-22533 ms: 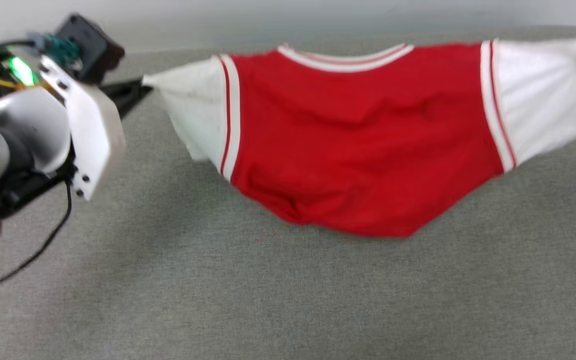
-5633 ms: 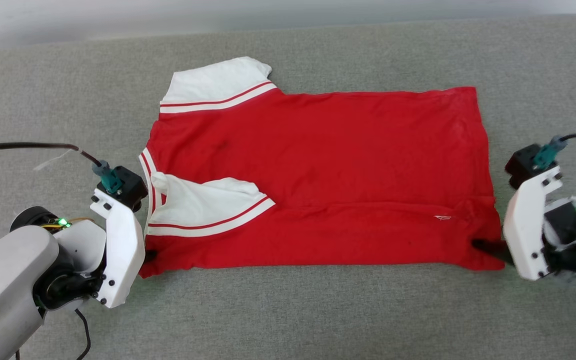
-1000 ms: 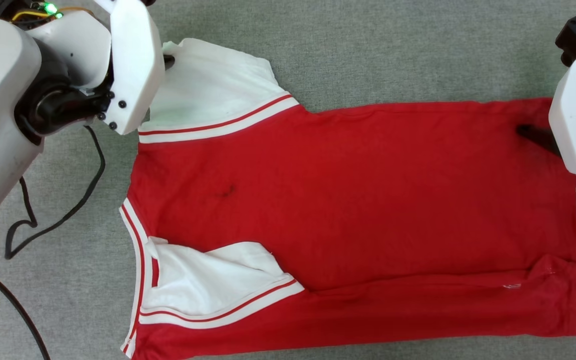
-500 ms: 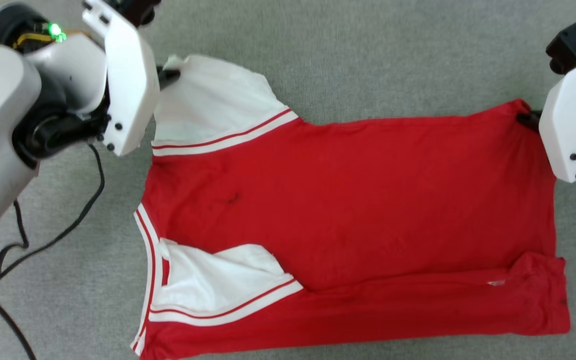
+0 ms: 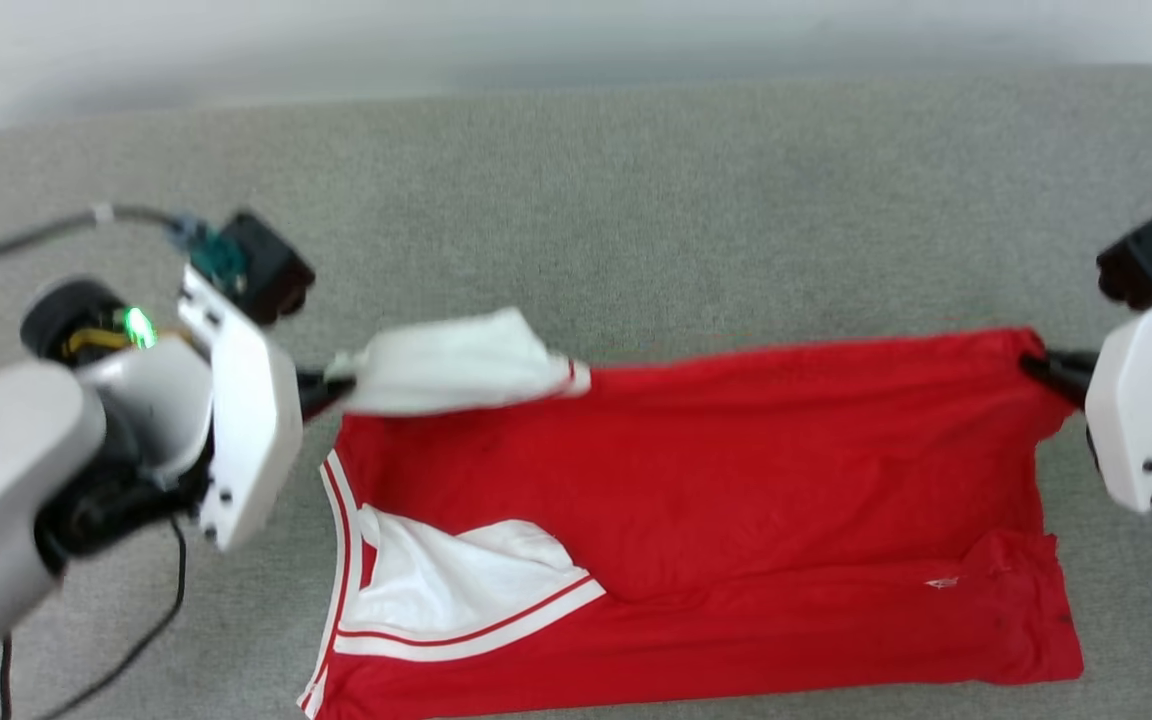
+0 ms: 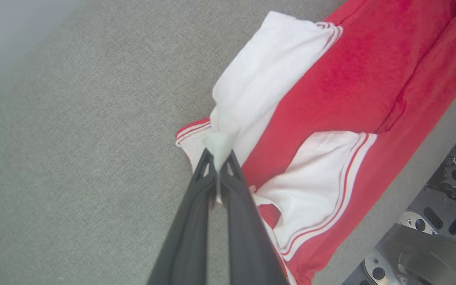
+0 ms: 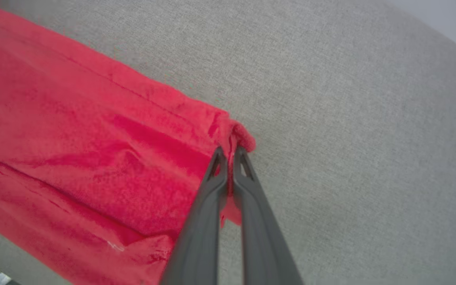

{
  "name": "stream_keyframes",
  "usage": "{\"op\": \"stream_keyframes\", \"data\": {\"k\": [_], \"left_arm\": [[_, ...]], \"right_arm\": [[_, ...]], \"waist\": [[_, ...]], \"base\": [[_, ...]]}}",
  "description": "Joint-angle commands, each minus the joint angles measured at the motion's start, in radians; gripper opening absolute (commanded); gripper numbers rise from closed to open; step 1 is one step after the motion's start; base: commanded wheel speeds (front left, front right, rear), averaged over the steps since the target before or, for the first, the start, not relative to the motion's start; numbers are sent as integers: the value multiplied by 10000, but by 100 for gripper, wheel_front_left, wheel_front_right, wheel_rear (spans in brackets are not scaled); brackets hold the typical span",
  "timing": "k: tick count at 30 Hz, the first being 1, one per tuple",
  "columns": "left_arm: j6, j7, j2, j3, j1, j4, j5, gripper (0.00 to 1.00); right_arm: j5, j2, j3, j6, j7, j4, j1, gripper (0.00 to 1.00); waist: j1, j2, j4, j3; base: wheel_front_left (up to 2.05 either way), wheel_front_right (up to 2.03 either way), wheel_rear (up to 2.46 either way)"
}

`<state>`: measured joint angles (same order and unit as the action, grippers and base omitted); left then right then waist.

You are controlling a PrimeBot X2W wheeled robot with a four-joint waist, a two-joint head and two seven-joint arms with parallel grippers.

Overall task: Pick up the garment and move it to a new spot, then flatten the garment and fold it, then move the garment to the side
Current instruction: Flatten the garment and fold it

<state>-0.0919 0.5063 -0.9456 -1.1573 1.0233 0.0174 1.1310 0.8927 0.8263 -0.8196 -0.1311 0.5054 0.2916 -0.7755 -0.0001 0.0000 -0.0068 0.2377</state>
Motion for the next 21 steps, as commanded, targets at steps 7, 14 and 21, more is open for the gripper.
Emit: {"op": "stream_keyframes", "data": {"k": [7, 14, 21], "left_arm": [[804, -766, -709, -563, -2011, -998, 193, 0], [1257, -1301, -590, -933, -3613, -1105, 234, 0], [1231, -1639, 227, -1058, -4442, -33, 311, 0]], "right_arm": [[274, 310, -286, 8, -824, -443, 1569, 0], [487, 162, -206, 8, -1224, -198, 2916, 0], [305, -550, -458, 8, -1239, 701, 3240, 0]], "waist": [[1, 0, -85, -829], [1, 0, -77, -907], [1, 0, -160, -745]], "base": [[0, 0, 0], [0, 0, 0], [0, 0, 0]]}}
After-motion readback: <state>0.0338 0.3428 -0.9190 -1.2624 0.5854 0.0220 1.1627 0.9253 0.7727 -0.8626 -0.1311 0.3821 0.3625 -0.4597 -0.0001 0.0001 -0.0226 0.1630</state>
